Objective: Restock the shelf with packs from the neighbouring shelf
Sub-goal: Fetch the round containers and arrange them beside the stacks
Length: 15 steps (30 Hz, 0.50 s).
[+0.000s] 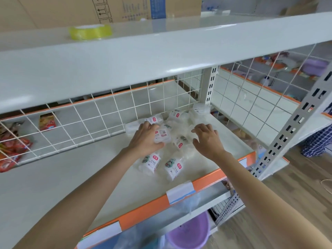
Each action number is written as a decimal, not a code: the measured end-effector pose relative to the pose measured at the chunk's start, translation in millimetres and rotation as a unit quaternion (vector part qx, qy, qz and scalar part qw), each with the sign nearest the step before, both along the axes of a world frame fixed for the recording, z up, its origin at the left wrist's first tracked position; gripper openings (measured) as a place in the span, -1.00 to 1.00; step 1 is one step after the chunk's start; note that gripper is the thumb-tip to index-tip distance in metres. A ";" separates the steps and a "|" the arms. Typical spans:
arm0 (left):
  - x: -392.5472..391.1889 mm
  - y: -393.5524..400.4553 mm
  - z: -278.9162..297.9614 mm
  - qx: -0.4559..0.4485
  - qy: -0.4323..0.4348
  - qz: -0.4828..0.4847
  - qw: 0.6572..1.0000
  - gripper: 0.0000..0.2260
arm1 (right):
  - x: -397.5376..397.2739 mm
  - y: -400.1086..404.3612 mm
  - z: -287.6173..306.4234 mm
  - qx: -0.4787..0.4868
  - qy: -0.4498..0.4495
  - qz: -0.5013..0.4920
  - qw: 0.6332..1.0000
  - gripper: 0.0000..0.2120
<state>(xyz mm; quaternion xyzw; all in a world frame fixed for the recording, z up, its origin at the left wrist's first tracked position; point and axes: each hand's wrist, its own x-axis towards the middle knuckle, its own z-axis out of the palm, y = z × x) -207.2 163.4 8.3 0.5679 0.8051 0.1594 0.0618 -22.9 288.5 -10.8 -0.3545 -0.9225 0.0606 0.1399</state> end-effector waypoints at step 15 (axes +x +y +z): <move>-1.7 -10.9 -2.6 0.021 0.009 0.008 1.000 -0.40 | 11.0 -10.7 7.7 -0.008 0.100 0.025 0.995 -0.53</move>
